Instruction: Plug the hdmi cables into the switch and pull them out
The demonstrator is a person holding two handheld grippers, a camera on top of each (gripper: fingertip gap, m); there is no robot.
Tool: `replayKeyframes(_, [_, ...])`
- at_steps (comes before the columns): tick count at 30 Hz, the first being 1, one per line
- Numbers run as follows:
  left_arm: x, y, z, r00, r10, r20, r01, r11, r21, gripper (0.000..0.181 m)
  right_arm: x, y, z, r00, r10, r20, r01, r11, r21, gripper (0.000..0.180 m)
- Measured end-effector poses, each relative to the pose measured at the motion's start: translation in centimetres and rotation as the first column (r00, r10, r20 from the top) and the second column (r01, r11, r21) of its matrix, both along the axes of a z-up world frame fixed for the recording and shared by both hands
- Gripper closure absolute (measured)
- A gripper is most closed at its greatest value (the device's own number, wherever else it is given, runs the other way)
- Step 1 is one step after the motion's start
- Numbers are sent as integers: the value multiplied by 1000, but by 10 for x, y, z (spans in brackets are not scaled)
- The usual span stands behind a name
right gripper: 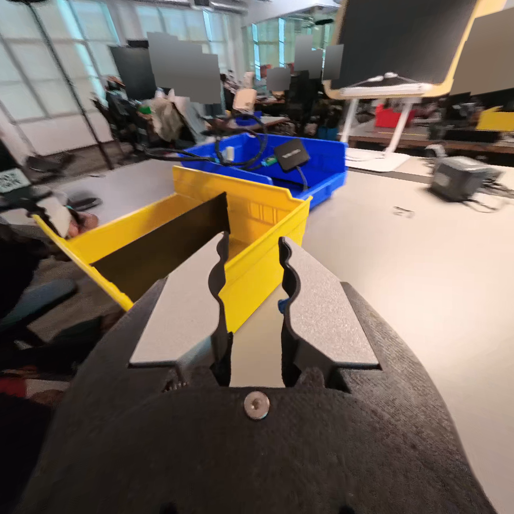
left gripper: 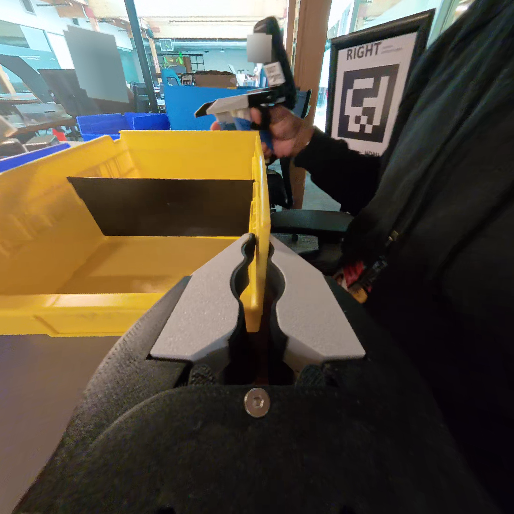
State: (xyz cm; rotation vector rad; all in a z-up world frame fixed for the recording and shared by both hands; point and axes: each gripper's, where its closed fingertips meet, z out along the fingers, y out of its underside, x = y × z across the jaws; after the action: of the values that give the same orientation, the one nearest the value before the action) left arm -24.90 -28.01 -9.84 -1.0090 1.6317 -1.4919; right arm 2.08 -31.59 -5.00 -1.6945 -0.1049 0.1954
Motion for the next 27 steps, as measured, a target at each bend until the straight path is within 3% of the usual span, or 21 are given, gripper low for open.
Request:
replayKeyframes(3, [48, -2, 1, 998, 64, -16, -64, 998, -22, 176, 28, -23, 6, 981, -161, 109, 168, 984, -58, 140])
replayKeyframes(5, [75, 4, -1, 988, 140, -67, -144, 988, -53, 166, 36, -34, 8, 967, -213, 139, 226, 970, -90, 137])
replayKeyframes(10, [54, 30, 49, 965, 251, 70, -242, 963, -120, 152, 22, -55, -7, 958, -228, 172, 257, 950, -174, 136])
replayKeyframes(12, [33, 73, 68, 907, 413, 86, -394, 901, -181, 142, 25, -58, -18, 942, -254, 220, 299, 933, -201, 134])
replayKeyframes(15, [-1, 161, 78, 734, 680, 3, -645, 697, -314, 136, 41, -53, -22, 928, -309, 209, 348, 918, -188, 131])
replayKeyframes(18, [-22, 230, 75, 589, 804, -79, -756, 513, -407, 136, 68, -42, -24, 886, -362, 289, 415, 898, -147, 144])
replayKeyframes(22, [-15, 272, 69, 544, 826, -145, -787, 443, -429, 136, 97, -40, -15, 835, -438, 332, 503, 853, -141, 133])
replayKeyframes(24, [-7, 276, 66, 551, 816, -173, -795, 451, -405, 135, 73, -40, 1, 867, -392, 308, 440, 892, -102, 132])
replayKeyframes(27, [0, 285, 60, 496, 848, -186, -849, 428, -310, 135, 15, -36, 5, 918, -266, 293, 302, 950, -84, 126])
